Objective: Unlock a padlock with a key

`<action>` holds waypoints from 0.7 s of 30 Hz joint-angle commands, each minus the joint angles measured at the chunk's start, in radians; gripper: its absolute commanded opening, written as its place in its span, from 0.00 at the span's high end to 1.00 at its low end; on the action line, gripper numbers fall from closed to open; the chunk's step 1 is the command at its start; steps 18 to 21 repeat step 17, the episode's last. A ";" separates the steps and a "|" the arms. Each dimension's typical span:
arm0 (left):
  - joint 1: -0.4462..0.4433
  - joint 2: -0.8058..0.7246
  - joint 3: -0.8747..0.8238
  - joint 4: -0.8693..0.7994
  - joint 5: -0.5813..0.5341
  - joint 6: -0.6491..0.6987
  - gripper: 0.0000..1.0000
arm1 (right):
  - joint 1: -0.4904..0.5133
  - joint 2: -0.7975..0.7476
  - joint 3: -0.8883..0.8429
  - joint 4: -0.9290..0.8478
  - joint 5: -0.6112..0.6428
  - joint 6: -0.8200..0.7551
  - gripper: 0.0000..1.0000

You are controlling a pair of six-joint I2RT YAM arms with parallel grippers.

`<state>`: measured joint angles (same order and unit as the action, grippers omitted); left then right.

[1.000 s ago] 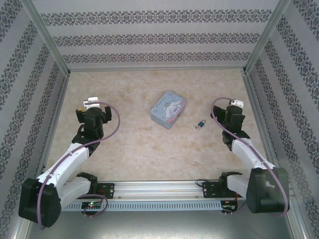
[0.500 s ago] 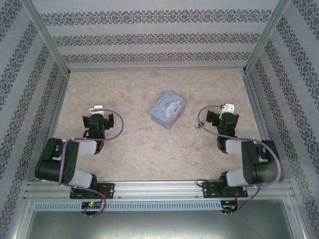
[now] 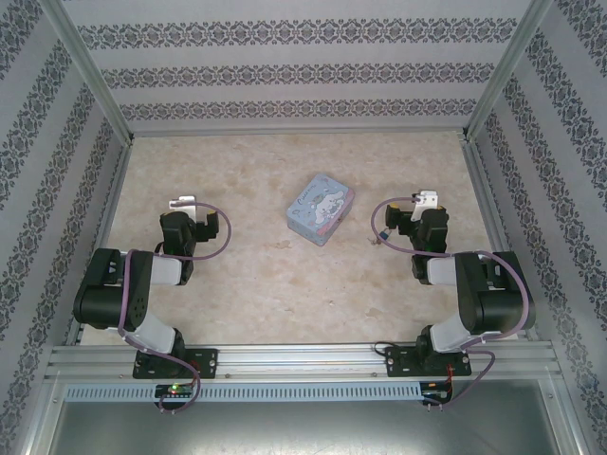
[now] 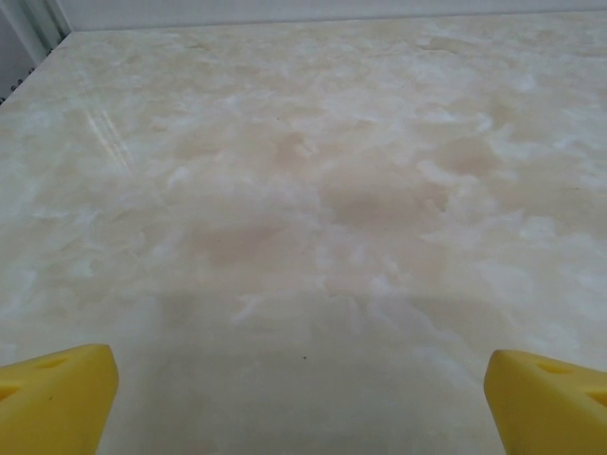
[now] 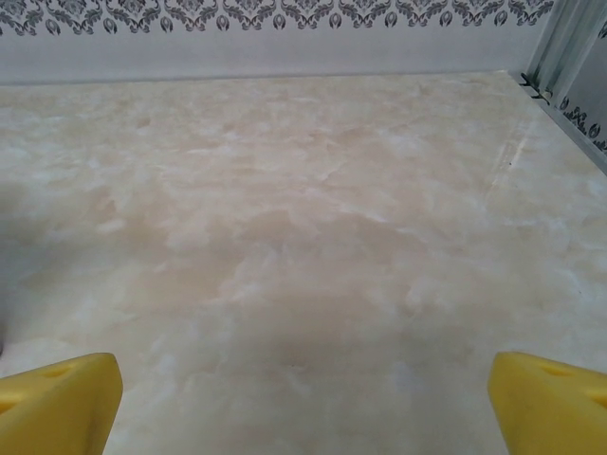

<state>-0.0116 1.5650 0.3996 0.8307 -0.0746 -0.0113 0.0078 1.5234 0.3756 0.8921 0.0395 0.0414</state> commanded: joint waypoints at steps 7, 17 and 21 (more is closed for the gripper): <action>0.006 -0.002 0.008 0.011 0.030 -0.007 0.00 | 0.020 -0.012 0.002 0.024 0.045 -0.013 0.02; 0.005 -0.003 0.009 0.010 0.030 -0.007 0.01 | 0.004 -0.012 0.003 0.019 -0.026 -0.017 0.02; 0.005 -0.003 0.009 0.010 0.030 -0.007 0.01 | 0.004 -0.012 0.003 0.019 -0.026 -0.017 0.02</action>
